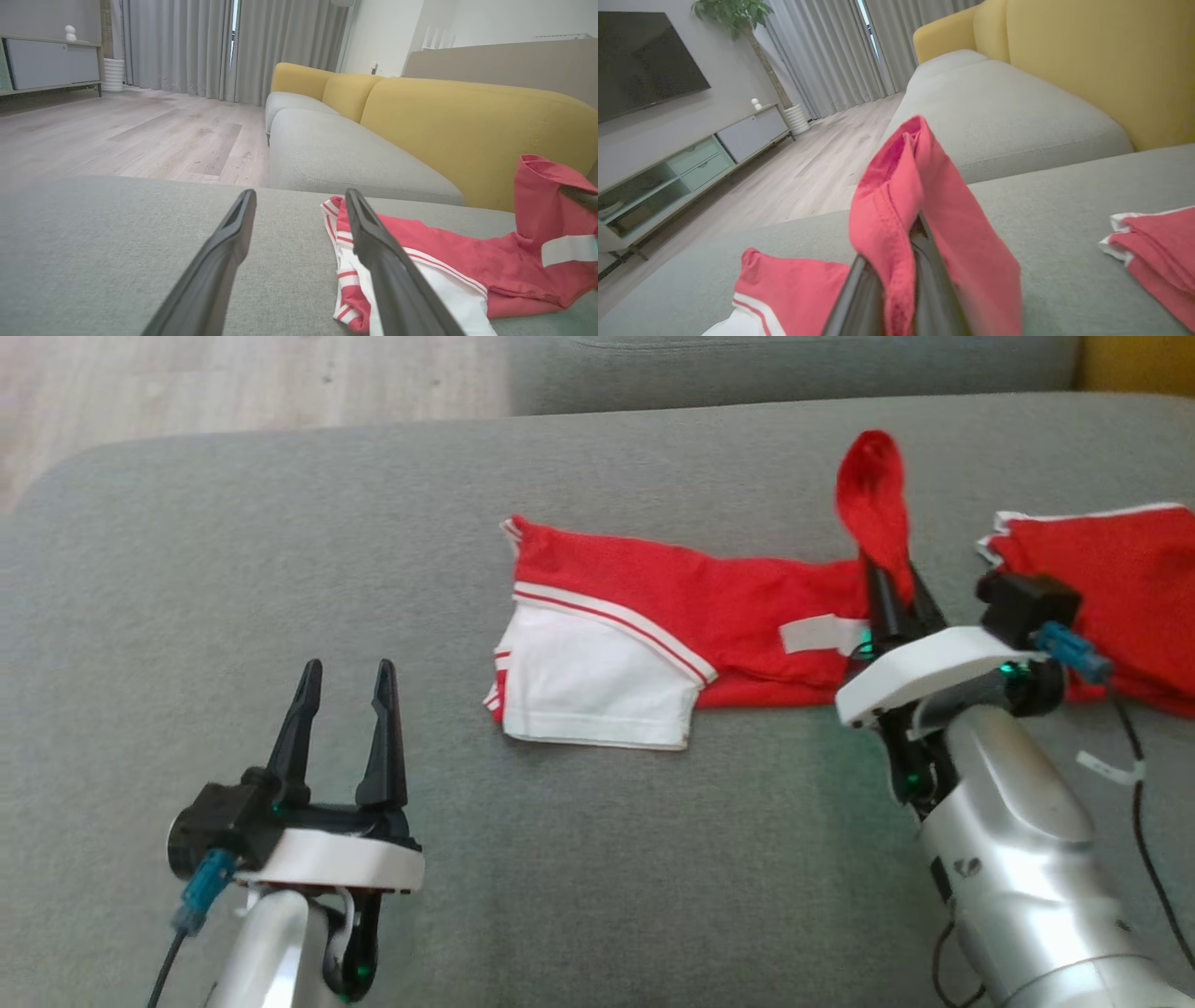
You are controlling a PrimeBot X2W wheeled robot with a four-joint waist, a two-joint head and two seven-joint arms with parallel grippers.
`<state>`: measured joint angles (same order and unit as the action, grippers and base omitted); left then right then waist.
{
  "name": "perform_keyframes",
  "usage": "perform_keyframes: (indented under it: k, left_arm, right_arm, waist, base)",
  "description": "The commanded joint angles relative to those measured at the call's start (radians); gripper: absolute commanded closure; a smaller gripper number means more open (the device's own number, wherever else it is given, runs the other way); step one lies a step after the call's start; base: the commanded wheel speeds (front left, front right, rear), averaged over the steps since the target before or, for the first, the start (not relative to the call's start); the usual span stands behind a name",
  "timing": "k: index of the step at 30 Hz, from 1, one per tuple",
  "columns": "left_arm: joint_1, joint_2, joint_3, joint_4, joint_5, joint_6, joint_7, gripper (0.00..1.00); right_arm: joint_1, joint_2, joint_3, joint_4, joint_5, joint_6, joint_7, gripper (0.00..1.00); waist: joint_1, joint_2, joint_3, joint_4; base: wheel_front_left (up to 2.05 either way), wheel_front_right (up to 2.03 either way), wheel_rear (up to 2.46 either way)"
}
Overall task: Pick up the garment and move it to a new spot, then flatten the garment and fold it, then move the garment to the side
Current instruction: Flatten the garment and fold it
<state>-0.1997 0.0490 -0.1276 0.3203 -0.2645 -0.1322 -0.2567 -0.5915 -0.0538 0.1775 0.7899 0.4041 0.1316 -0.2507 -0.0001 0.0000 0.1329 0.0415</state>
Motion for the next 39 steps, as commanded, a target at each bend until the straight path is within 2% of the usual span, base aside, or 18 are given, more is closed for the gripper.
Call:
perform_keyframes:
  k: [1,7,16,29,30,31,35,39]
  left_arm:
    - [-0.019,0.008,0.028,-0.028,-0.002,0.002,-0.005,0.0]
    - [-0.026,0.006,0.015,-0.021,-0.013,0.002,-0.005,0.0]
    - [-0.028,0.004,0.009,-0.008,-0.025,0.002,-0.005,0.0]
    - [-0.033,0.002,-0.022,0.002,-0.039,0.002,-0.005,0.0]
    - [-0.033,0.002,-0.023,0.003,-0.04,0.002,-0.005,0.0]
    - [-0.033,0.002,-0.025,0.004,-0.041,0.002,-0.005,0.0]
    - [-0.033,0.001,-0.024,0.007,-0.045,0.002,-0.005,0.0]
    - [-0.033,0.001,-0.005,0.003,-0.044,0.002,-0.005,0.0]
  right_arm:
    - [-0.043,0.004,0.047,-0.021,0.018,-0.001,-0.011,1.0]
    - [-0.078,0.004,0.125,0.02,0.062,-0.001,-0.011,1.0]
    - [-0.126,0.004,0.23,0.08,0.054,-0.001,-0.011,1.0]
    - [-0.144,0.004,0.425,0.099,0.191,-0.001,-0.01,1.0]
    - [-0.145,0.004,0.43,0.097,0.21,-0.001,-0.01,0.77]
    - [-0.145,0.004,0.438,0.09,0.232,-0.001,-0.011,0.0]
    - [-0.144,0.004,0.505,0.044,0.289,-0.001,-0.011,0.0]
    - [-0.156,0.004,0.511,-0.017,0.315,-0.001,-0.011,0.0]
  waist:
    - [0.0001,0.0,-0.005,0.027]
    - [0.0001,0.0,0.004,0.09]
    - [0.0001,0.0,0.028,0.17]
    - [0.0001,0.0,0.041,0.234]
    - [0.0001,0.0,0.041,0.237]
    - [0.0001,0.0,0.041,0.239]
    - [0.0001,0.0,0.042,0.242]
    - [0.0001,0.0,0.044,0.222]
  base:
    - [0.0,0.0,0.0]
    - [0.0,0.0,0.0]
    - [0.0,0.0,0.0]
    - [0.0,0.0,0.0]
    - [0.0,0.0,0.0]
    - [0.0,0.0,0.0]
    - [0.0,0.0,0.0]
    - [0.0,0.0,0.0]
